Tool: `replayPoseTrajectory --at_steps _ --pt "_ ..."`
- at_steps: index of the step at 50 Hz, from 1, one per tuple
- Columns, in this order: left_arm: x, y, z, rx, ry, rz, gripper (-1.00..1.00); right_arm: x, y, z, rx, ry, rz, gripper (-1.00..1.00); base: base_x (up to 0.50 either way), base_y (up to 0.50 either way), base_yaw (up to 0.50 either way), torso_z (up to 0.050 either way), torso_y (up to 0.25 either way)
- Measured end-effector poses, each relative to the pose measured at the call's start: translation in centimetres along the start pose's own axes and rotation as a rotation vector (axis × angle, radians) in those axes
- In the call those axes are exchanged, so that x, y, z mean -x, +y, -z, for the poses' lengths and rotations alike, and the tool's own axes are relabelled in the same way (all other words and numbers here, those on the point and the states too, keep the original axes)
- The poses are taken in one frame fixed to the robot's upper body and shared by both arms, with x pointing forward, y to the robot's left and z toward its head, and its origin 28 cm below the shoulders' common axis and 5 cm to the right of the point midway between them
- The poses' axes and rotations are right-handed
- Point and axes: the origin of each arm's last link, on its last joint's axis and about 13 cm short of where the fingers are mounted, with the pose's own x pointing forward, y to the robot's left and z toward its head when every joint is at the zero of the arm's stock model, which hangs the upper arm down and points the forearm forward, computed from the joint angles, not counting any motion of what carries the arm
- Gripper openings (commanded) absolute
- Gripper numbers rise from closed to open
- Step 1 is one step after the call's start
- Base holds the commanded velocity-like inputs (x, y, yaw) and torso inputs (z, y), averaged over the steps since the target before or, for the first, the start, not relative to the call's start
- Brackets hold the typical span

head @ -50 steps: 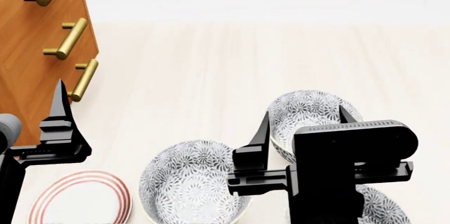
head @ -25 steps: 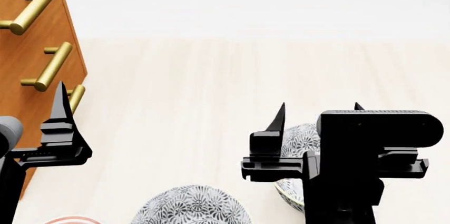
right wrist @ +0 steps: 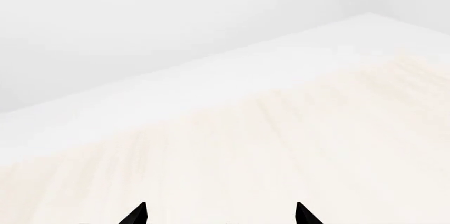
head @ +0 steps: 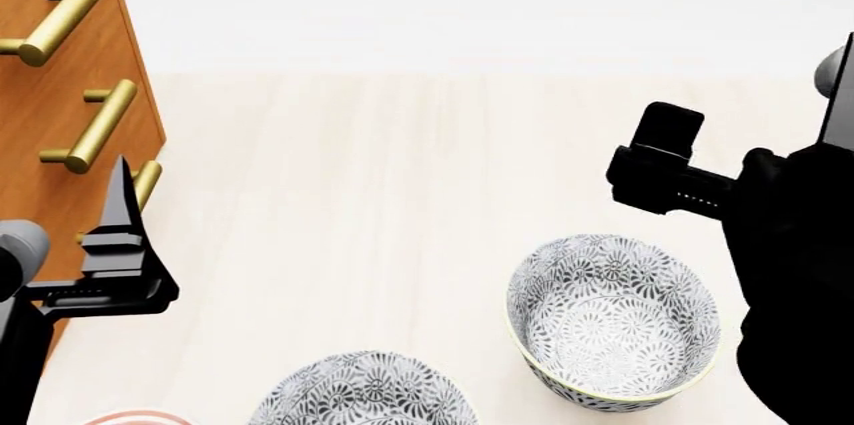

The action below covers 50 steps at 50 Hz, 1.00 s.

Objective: Stack the bowl at the front on the bowl in the middle.

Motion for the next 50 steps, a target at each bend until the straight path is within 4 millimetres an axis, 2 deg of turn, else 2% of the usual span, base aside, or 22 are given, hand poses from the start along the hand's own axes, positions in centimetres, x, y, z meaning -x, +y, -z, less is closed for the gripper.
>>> replayPoseTrajectory --at_steps 12,20,34,50 --pt "0.1 -0.1 0.1 -0.004 0.001 0.005 1.00 -2.2 -2.2 -1.1 -0.118 0.108 0.036 1.00 0.00 0.00 0.00 0.000 0.000" --pt "0.2 -0.1 0.1 -0.006 0.001 0.009 1.00 -3.5 -3.1 -0.9 -0.177 0.186 0.046 1.00 0.00 0.00 0.00 0.000 0.000" --pt "0.2 -0.1 0.2 -0.010 0.001 0.014 1.00 -5.5 -4.3 0.6 -0.259 0.302 0.061 1.00 0.00 0.00 0.00 0.000 0.000" --pt "0.3 -0.1 0.0 -0.011 0.000 0.015 1.00 -7.3 -5.3 3.3 -0.294 0.429 0.107 1.00 0.00 0.00 0.00 0.000 0.000"
